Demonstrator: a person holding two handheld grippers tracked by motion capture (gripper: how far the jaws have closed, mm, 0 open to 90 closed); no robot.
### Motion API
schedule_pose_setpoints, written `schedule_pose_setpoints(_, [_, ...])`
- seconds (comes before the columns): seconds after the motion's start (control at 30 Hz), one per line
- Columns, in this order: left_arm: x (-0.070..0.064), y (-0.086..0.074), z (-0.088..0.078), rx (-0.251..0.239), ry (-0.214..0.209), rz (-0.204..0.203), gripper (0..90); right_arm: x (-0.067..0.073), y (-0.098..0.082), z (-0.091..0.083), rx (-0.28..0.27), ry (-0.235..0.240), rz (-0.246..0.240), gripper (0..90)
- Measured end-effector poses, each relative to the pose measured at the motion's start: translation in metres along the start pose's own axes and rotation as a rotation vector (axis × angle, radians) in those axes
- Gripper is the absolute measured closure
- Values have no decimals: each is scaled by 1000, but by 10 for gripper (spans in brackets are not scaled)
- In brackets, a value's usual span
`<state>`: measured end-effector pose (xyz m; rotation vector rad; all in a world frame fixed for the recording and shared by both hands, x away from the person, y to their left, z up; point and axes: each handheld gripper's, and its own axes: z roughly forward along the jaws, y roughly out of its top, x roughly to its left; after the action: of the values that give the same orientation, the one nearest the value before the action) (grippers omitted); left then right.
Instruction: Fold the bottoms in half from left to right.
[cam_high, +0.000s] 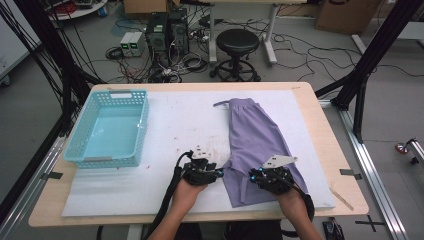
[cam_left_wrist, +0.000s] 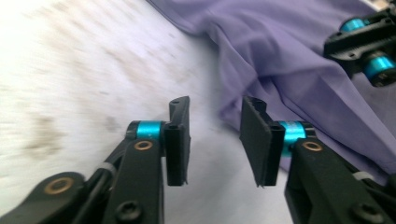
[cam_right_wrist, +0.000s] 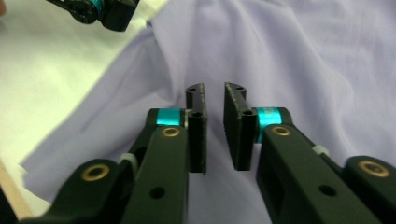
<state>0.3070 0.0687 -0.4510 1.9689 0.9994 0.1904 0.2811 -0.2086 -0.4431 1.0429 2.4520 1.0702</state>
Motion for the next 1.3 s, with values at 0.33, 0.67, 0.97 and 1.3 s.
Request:
schedule_pose_setpoints(0.33, [7, 4, -14, -115, -66, 43, 638, 12, 2, 8, -4, 107, -50, 760])
schedule_pose_setpoints(0.67, [9, 8, -11, -110, -132, 41, 655, -8, -1, -19, -79, 55, 20, 758])
schedule_pose_setpoints(0.97, [-7, 14, 14, -63, -164, 150, 699, -42, -22, -58, -147, -35, 128, 746])
schedule_pose_setpoints(1.3, [-24, 27, 34, -29, -148, 181, 881, -44, -25, -60, -148, -39, 137, 741])
